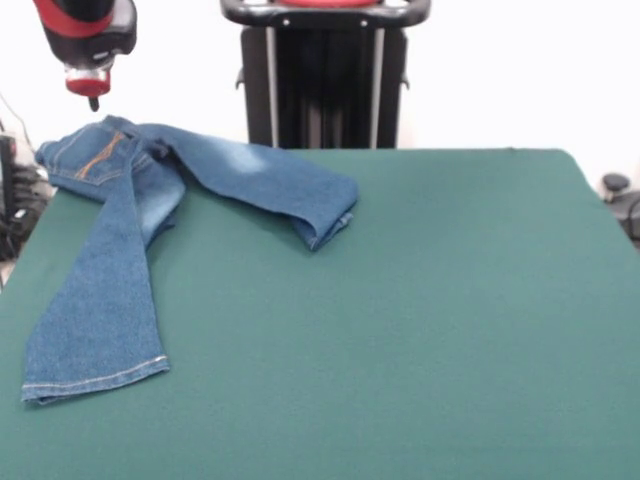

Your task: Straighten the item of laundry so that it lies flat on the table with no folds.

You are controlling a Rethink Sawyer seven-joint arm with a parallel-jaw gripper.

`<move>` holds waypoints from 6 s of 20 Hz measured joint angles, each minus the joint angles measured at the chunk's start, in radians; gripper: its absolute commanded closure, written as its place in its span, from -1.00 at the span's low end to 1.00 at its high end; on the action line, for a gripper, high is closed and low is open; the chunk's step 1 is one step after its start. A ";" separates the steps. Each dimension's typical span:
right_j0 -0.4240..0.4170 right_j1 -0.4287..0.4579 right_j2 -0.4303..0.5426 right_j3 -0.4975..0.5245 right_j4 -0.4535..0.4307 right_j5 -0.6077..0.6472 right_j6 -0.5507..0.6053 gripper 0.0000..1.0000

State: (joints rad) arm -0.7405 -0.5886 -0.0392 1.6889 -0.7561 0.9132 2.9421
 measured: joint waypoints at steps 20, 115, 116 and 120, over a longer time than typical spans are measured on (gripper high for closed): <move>0.019 -0.025 0.068 0.000 0.056 0.017 0.000 -1.00; 0.491 0.191 -0.086 -0.006 0.404 -0.295 0.000 -1.00; 0.501 0.194 -0.095 -0.006 0.413 -0.299 0.000 -1.00; 0.526 0.204 -0.125 -0.006 0.441 -0.320 0.000 -1.00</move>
State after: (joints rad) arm -0.2150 -0.3847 -0.1639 1.6831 -0.3153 0.5931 2.9421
